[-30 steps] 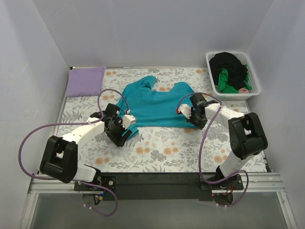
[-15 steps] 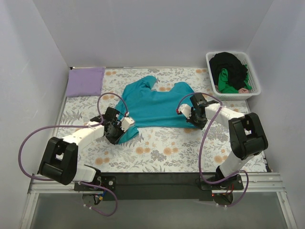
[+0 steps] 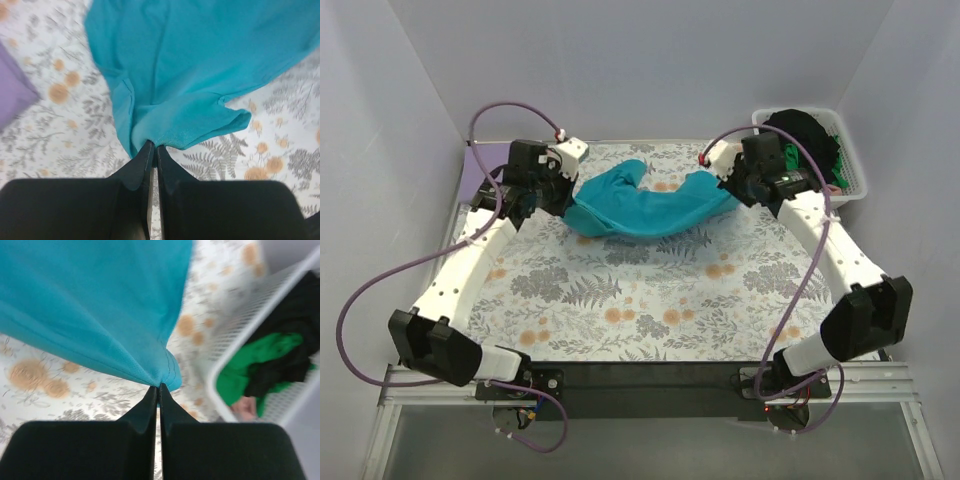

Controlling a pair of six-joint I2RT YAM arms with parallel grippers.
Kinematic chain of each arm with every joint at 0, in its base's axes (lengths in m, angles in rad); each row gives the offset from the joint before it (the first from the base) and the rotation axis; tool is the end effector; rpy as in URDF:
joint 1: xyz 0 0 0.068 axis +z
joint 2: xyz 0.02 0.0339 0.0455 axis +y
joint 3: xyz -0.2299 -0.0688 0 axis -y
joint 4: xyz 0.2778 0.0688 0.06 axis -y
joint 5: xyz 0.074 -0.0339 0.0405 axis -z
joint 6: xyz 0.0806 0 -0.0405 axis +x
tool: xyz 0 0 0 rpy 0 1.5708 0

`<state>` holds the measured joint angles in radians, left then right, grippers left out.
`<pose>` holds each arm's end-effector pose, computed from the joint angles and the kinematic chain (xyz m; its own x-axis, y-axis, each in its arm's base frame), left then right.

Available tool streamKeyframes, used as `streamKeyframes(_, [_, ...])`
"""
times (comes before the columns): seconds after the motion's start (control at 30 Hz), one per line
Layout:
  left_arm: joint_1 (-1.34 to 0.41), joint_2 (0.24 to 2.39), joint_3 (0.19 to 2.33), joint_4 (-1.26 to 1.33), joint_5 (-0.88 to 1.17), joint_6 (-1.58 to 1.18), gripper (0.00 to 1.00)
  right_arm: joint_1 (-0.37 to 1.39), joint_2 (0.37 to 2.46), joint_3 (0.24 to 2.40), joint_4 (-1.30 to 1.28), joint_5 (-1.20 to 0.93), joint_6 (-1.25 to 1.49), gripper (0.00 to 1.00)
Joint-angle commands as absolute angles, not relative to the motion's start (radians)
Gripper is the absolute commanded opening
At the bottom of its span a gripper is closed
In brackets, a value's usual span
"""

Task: Fold and stack the t-shirts
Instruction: Flatten the tshirt out

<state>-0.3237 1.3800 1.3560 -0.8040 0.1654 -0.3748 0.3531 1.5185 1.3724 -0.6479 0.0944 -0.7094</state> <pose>0.3365 -0.1269 0.2795 -0.8034 -0.1113 -0.5850 0.1346 0.9230 -0.3605 0.3776 0.1311 0.2520 -0.3239 -0.8105 -0.4881 -0.6501 0.5655 -0.5076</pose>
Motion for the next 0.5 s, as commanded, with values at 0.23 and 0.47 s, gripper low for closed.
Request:
streamKeyframes(0.23, [-0.187, 1.045, 1.617, -0.856, 0.101, -0.525, 0.00, 0.316, 1.151, 1.592, -0.707, 0.120, -0.649, 0.01])
streamKeyframes(0.47, [-0.156, 1.031, 1.923, -0.789, -0.055, -0.546, 0.00, 0.313, 1.112, 1.885, -0.689, 0.127, -0.621, 0.01])
